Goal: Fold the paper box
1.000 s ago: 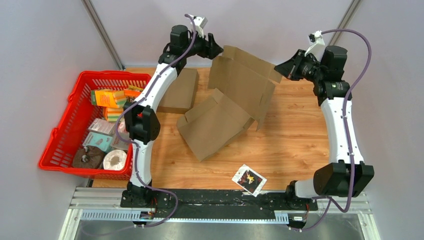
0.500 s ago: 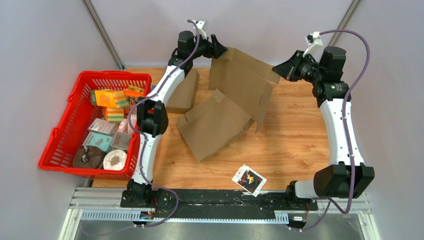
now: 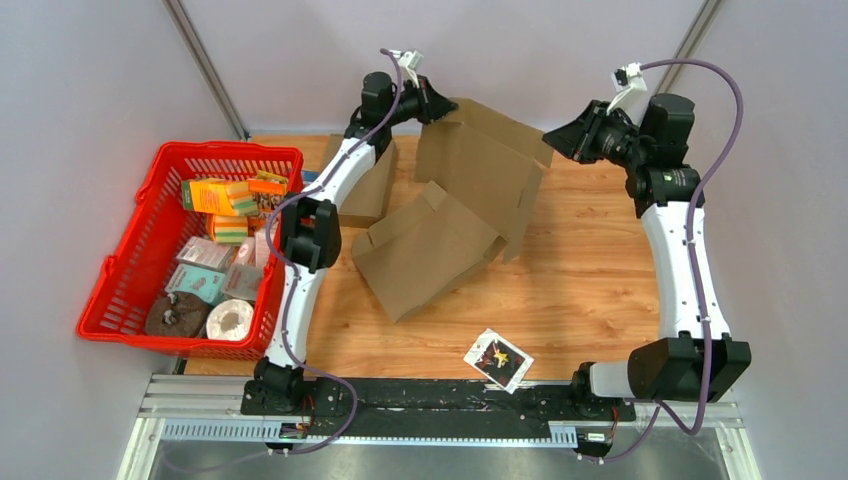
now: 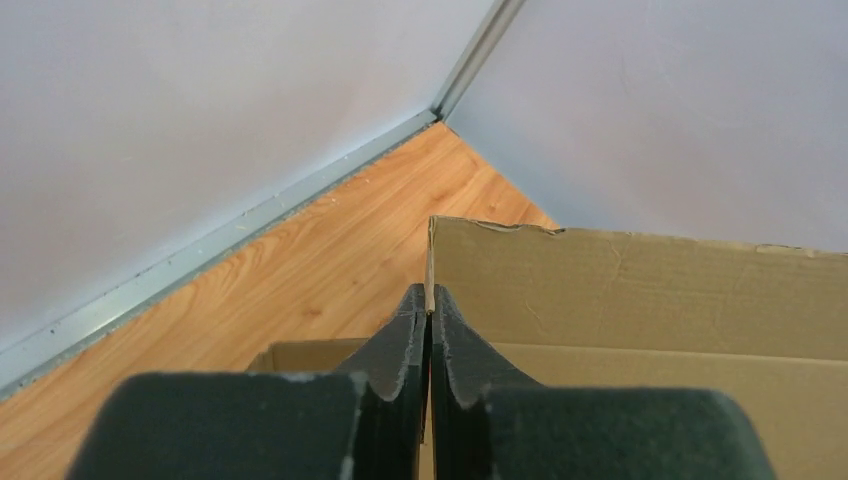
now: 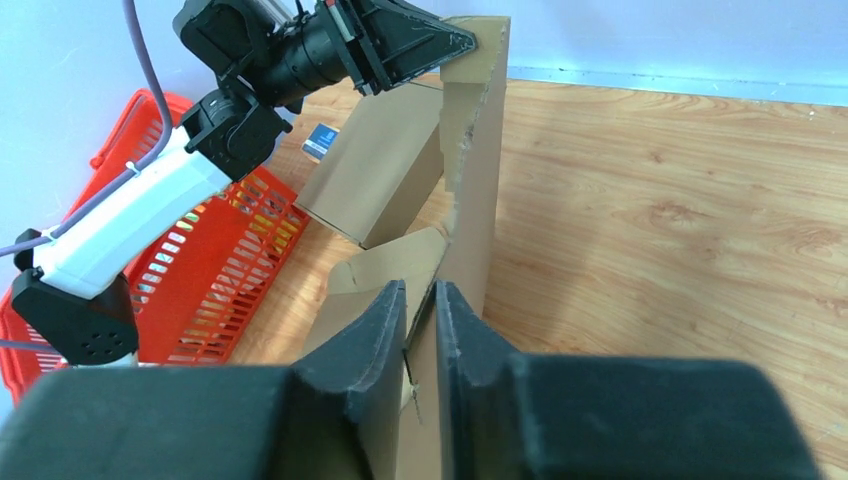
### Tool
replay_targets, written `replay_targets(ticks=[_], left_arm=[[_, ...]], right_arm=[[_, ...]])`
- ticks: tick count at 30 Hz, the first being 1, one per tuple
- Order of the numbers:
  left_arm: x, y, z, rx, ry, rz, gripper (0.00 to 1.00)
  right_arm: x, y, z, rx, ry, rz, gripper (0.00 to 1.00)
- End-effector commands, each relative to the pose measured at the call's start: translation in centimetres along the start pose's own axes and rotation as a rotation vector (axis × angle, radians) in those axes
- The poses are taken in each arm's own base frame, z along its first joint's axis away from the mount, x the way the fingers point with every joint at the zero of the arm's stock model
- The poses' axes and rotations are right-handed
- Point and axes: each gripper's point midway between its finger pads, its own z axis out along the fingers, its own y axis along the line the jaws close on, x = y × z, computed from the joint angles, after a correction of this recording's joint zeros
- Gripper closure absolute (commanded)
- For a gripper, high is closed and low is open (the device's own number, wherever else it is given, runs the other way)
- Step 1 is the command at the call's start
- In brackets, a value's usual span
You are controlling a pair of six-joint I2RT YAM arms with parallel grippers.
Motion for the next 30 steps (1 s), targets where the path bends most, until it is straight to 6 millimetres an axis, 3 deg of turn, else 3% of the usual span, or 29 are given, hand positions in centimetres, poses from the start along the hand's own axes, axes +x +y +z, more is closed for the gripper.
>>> replay_targets(ticks=[1, 2, 3, 4, 6, 7, 8, 10, 11, 12, 14, 15, 16, 17, 18, 19, 20, 22, 25, 26, 30], left_arm=[[-5.1, -4.1, -1.7, 0.013, -0.056, 0.137, 0.96], [-4.2, -3.6, -2.0, -0.009, -0.037, 0.143, 0.97], [-4.5, -3.7, -2.4, -0.028, -0.043, 0.158, 0.99], [-6.0, -5.1, -3.2, -0.028, -0.062, 0.188, 1.0], [-5.2, -5.2, -4.1, -0.051, -0.036, 0.205, 1.0], [-6.7, -6.5, -5.0, -0.051, -0.054, 0.231, 1.0], [-5.7, -6.3, -5.5, -0.066, -0.028, 0.232, 1.0], [-7.0, -8.2, -6.8, -0.062, -0.047, 0.265, 1.0], [-6.1, -8.0, -7.2, -0.07, -0.026, 0.27, 1.0], [-6.0, -8.4, -7.5, -0.074, -0.021, 0.279, 1.0], [-5.9, -9.1, -8.3, -0.086, 0.001, 0.302, 1.0], [-5.7, -9.2, -8.5, -0.09, 0.008, 0.308, 1.0], [-5.8, -9.7, -8.9, -0.092, 0.012, 0.311, 1.0], [-5.6, -9.7, -9.2, -0.093, 0.022, 0.316, 1.0], [-5.5, -9.9, -9.4, -0.094, 0.025, 0.321, 1.0], [-5.3, -9.9, -9.7, -0.1, 0.035, 0.319, 1.0], [-5.2, -10.0, -9.8, -0.1, 0.041, 0.329, 1.0], [-5.1, -10.2, -10.2, -0.101, 0.05, 0.339, 1.0], [-4.4, -10.2, -10.5, -0.104, 0.079, 0.341, 1.0], [-4.4, -10.3, -10.6, -0.101, 0.079, 0.349, 1.0], [-4.4, -10.5, -10.8, -0.092, 0.093, 0.365, 1.0]], right_arm=[[-0.7, 0.9, -0.9, 0.009, -0.02, -0.043, 0.7], [-0.8, 0.2, -0.9, 0.053, -0.024, -0.048, 0.61], [-0.5, -0.6, -0.9, 0.086, -0.01, -0.069, 0.47], [0.3, -1.4, -1.1, 0.131, 0.019, -0.054, 0.4], [0.1, -3.1, -1.5, 0.225, 0.023, -0.089, 0.26], [0.8, -3.8, -1.4, 0.248, 0.052, -0.087, 0.22], [0.8, -4.4, -1.5, 0.282, 0.059, -0.099, 0.2], [0.7, -4.0, -0.8, 0.27, 0.086, -0.173, 0.13], [0.7, -4.2, -0.6, 0.269, 0.093, -0.205, 0.1], [1.0, -2.1, 0.7, 0.214, 0.111, -0.258, 0.05], [2.2, -2.8, 2.5, 0.217, 0.192, -0.388, 0.02], [2.9, -1.9, 3.7, 0.188, 0.226, -0.434, 0.0], [2.2, -1.2, 4.2, 0.174, 0.227, -0.477, 0.0], [3.0, -2.5, 5.7, 0.19, 0.277, -0.526, 0.0], [3.0, -1.7, 6.5, 0.184, 0.287, -0.565, 0.0], [1.8, -1.3, 6.8, 0.199, 0.272, -0.603, 0.0], [1.9, -2.3, 7.8, 0.227, 0.294, -0.64, 0.0], [0.8, -1.5, 8.4, 0.218, 0.284, -0.683, 0.0], [1.1, -1.5, 10.0, 0.167, 0.299, -0.703, 0.0], [0.5, -0.4, 10.3, 0.119, 0.283, -0.714, 0.0], [1.6, -0.3, 12.9, 0.023, 0.312, -0.732, 0.0]])
